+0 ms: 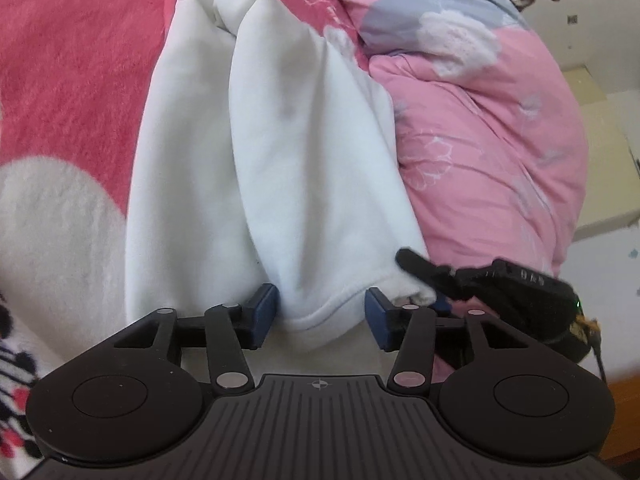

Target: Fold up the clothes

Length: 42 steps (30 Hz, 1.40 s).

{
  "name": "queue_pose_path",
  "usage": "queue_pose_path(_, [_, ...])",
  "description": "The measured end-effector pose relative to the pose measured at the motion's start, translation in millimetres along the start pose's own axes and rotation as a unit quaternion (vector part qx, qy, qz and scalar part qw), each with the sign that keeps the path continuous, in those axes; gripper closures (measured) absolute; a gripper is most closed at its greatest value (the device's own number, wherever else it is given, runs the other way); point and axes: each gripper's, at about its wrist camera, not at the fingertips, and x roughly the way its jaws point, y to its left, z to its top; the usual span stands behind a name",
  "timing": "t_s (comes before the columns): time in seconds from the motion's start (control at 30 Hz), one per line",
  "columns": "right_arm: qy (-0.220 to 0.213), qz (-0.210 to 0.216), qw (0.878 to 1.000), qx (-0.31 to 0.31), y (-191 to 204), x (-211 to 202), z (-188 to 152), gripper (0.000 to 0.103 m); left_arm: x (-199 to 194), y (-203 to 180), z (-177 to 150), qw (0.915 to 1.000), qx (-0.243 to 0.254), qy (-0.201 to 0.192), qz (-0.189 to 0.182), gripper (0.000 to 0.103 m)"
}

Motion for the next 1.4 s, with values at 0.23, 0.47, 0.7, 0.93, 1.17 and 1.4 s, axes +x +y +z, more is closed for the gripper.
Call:
queue_pose_path(0.23, [-0.003, -0.033, 0.998, -0.054, 19, -9, -5, 0.09, -3, -5, -1, 0.9993, 0.035, -0.014, 0.008, 0.096])
queue_pose_path(0.47, [0.006, -0.063, 0.994, -0.091, 28, -37, -26, 0.09, -22, -20, -12, 0.9959, 0.089, 0.003, -0.016, 0.098])
queue_pose_path(0.7, [0.026, -0.1, 0.99, -0.101, 13, -49, -58, 0.09, -38, -25, -33, 0.9889, 0.14, 0.042, -0.026, 0.098])
queue_pose_path(0.93, [0.022, -0.126, 0.984, -0.124, 8, -58, -74, 0.09, -35, -25, -43, 0.9836, 0.155, 0.09, -0.017, 0.098])
queue_pose_path(1.17, [0.02, -0.165, 0.972, -0.166, 12, -42, -82, 0.09, -25, -27, -49, 0.9769, 0.178, 0.119, 0.003, 0.098])
queue_pose_path(1.4, [0.017, -0.218, 0.951, -0.219, 21, -27, -95, 0.086, -9, -16, -58, 0.9711, 0.191, 0.136, 0.046, 0.097])
